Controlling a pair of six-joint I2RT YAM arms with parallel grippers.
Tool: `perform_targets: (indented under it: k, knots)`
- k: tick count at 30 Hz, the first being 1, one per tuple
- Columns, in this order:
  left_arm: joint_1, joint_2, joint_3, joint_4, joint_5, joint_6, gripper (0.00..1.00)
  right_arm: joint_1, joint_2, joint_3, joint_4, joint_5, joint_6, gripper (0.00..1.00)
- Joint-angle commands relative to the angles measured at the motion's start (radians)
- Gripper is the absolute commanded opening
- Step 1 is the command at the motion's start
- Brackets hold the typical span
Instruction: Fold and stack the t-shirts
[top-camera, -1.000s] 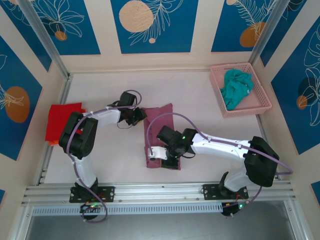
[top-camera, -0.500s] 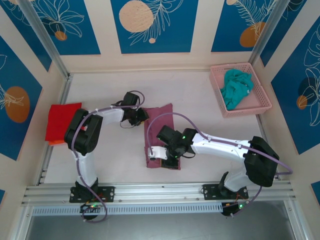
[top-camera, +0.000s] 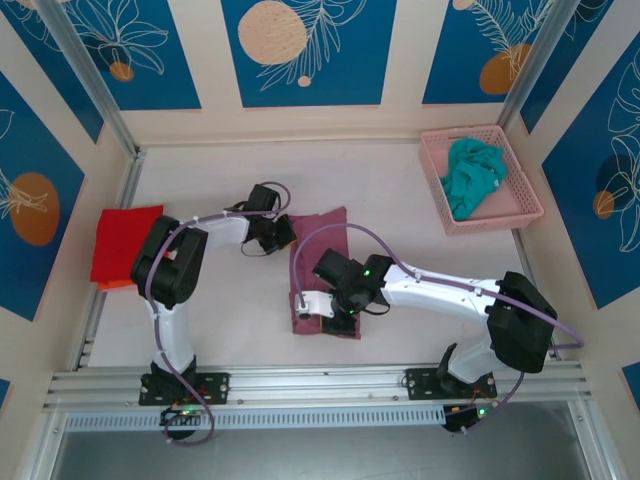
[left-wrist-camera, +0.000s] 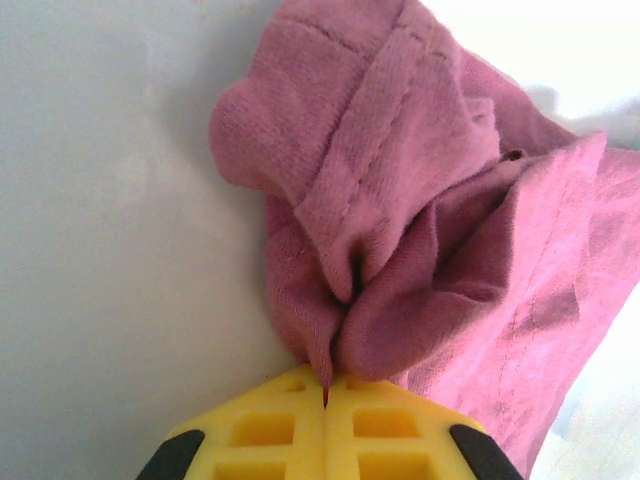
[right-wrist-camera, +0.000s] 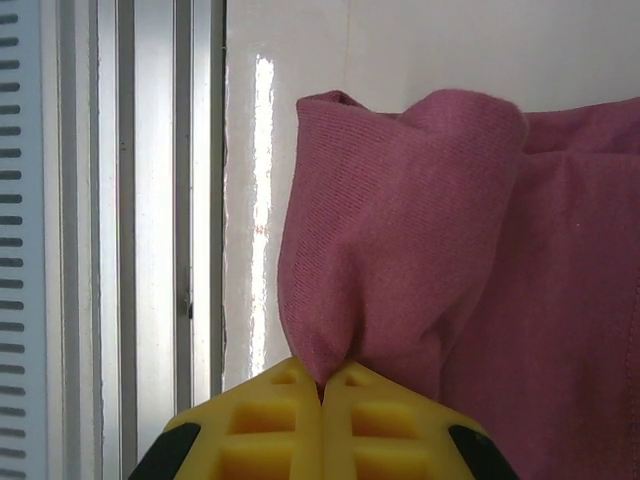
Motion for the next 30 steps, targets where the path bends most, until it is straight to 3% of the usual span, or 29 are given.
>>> perform_targets:
  k: [1,11,19,30]
  knots:
    - [-0.007,0.014,0.010,-0.035,0.029,0.061,0.00,-0.021,-0.016,0.055,-0.080,-0.064,-0.026,0.00]
    - [0.005,0.033,-0.042,-0.005,0.097,0.122,0.00,-0.145,0.030,0.212,-0.174,-0.047,-0.161,0.00]
    - [0.030,0.067,-0.059,0.008,0.128,0.132,0.00,-0.282,0.189,0.403,-0.179,0.021,-0.278,0.00]
    - [0.058,0.099,-0.055,0.027,0.177,0.165,0.00,-0.409,0.402,0.636,-0.155,-0.012,-0.342,0.00]
